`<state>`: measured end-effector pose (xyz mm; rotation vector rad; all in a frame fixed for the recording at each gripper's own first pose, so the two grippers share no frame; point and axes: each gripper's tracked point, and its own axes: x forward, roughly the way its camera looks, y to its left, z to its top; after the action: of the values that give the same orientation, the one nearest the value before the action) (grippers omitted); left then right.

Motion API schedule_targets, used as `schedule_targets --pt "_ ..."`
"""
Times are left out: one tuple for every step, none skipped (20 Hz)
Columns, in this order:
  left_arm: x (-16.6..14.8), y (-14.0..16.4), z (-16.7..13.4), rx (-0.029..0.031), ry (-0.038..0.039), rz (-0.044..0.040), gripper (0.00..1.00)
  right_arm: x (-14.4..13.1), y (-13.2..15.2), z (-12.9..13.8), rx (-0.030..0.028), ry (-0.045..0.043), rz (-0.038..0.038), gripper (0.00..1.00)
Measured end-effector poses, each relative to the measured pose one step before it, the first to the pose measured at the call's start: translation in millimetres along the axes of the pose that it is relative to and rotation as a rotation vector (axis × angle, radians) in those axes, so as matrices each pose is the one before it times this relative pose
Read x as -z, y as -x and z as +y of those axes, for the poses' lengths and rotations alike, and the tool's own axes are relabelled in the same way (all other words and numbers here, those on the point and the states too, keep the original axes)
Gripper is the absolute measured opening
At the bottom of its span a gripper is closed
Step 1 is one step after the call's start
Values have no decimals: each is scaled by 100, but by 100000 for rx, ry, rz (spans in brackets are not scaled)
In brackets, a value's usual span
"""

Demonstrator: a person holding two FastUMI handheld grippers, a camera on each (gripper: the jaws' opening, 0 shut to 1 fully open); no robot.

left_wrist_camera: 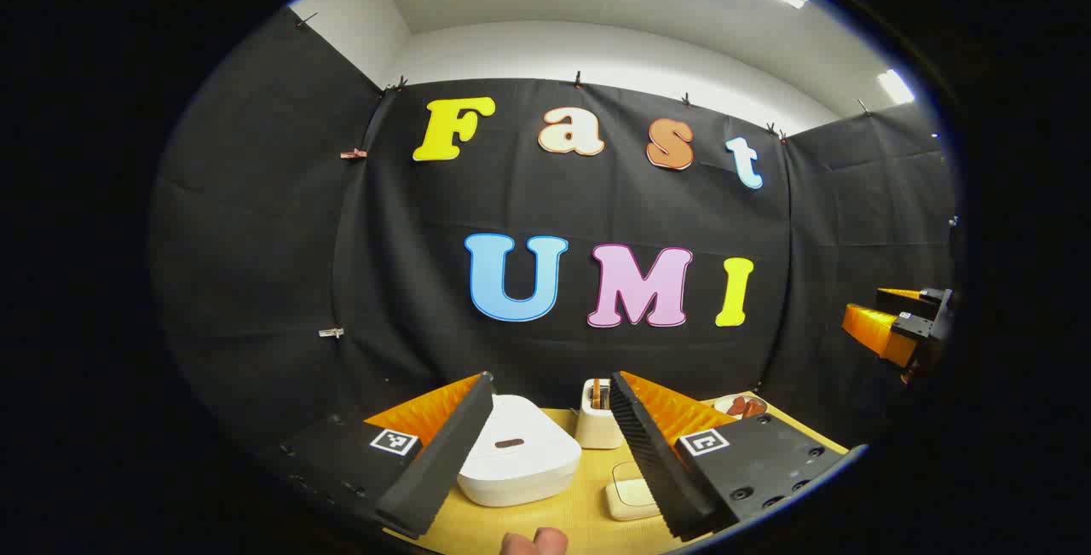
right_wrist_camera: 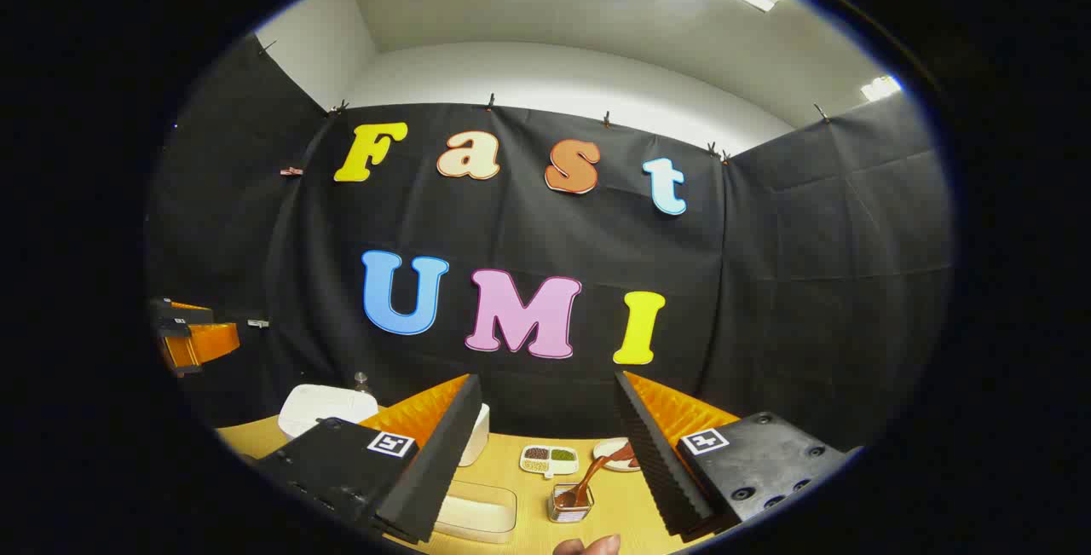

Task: Close the left gripper, press the button to open the rice cooker; take a wooden spoon from the chopstick holder with the right hand, scoop a spoonful of rice and pour it into the rice cooker, then put the wooden spoon back into the chopstick holder.

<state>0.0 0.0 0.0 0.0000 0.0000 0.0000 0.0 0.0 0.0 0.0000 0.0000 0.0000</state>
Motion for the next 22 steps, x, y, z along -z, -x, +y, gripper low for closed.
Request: schedule_targets --pt "54 -87 -138 403 -60 -345 95 31 69 27 225 309 100 97" --pt "10 -81 -109 502 -2 -368 96 1 67 15 345 566 -2 97" --pt "-41 -209 -63 144 -71 -531 96 63 12 -100 413 629 147 97" --pt "-83 -268 -101 382 125 -406 96 -13 76 -72 436 338 37 97" --pt "80 -248 -429 926 122 -185 96 -139 73 -96 634 111 -420 99" --pt "-204 -261 -174 603 -354 -301 96 -323 -5 -236 970 -89 -829 97" --pt "-60 -322 72 124 -756 -294 96 -111 110 -223 694 -207 -597 97" --pt "-95 -240 -79 505 -383 -217 96 26 170 -51 329 -103 12 97" --pt "4 -102 -190 359 -90 -122 96 190 180 -142 481 106 133 97" --pt "-79 -101 7 -156 -58 -25 96 160 151 -184 468 374 61 97" --pt "245 -53 -40 -82 -132 452 96 147 86 -132 498 737 148 97" --pt "66 39 -96 124 104 22 95 278 67 -262 594 1239 336 97" --pt "1 3 -45 329 -110 308 96 242 -40 -183 332 674 442 97" --pt "56 125 55 -148 -514 309 95 138 -17 -43 194 -170 160 97" --pt "205 -119 40 178 -485 165 96 32 34 -99 254 -590 115 97" --pt "-21 -47 49 -60 -27 144 95 104 -111 9 60 -551 -14 97" --pt "115 -158 -23 155 604 -103 95 75 -67 1 23 -98 -72 97" --pt "22 -187 -28 90 785 -2 95 -15 -119 -35 43 332 -486 97" --pt "201 -327 79 52 703 -324 95 -5 -132 -96 -45 758 -686 97" --pt "161 -284 20 -115 349 408 95 132 -192 -161 59 821 -278 99" --pt "605 -372 -16 -98 39 758 95 281 -230 -47 -362 604 -164 97" --pt "386 -289 9 -561 -144 875 96 250 -276 -166 -22 333 52 97"
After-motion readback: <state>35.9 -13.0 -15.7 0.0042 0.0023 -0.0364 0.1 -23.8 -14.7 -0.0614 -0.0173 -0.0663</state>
